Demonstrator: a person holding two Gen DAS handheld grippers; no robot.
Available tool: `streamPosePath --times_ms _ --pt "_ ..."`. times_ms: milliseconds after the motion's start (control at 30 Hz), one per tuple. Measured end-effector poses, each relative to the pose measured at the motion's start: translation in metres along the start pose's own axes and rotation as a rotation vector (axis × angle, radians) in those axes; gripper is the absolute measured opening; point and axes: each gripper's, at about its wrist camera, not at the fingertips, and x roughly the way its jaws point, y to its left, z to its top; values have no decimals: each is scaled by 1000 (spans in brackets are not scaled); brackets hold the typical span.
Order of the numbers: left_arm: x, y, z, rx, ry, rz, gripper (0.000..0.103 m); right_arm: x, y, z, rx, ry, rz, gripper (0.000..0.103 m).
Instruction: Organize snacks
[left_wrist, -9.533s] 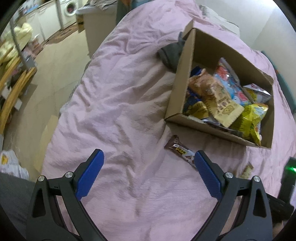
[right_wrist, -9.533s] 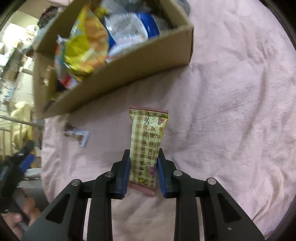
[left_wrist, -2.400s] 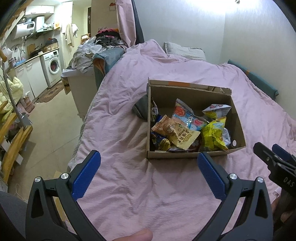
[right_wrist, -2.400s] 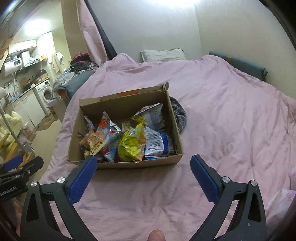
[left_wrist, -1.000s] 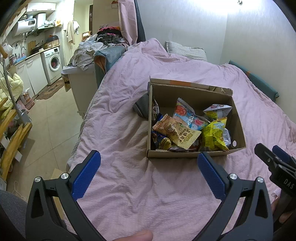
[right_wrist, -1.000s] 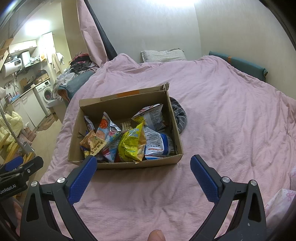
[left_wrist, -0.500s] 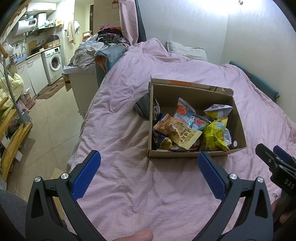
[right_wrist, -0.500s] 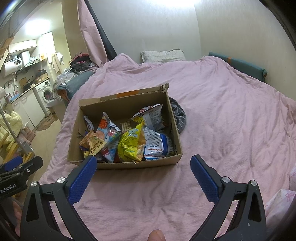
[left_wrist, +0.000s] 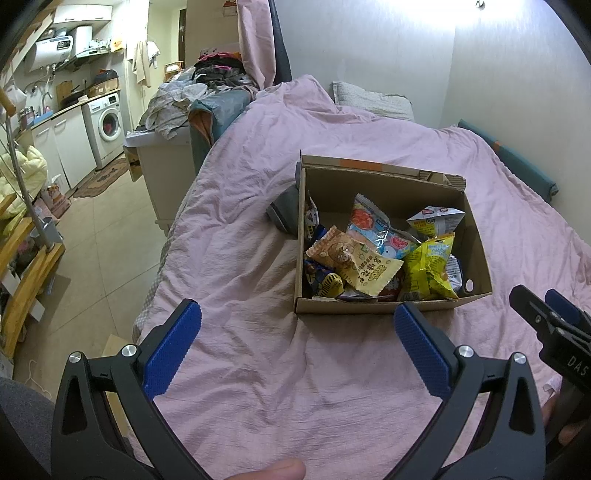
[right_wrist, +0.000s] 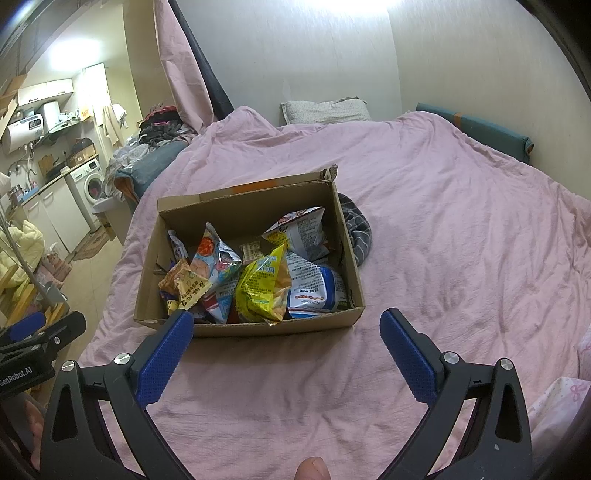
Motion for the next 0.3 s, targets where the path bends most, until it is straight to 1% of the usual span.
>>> streamPosePath --times_ms 300 --pt "1 1 -3 5 3 -3 103 1 0 0 3 3 3 103"
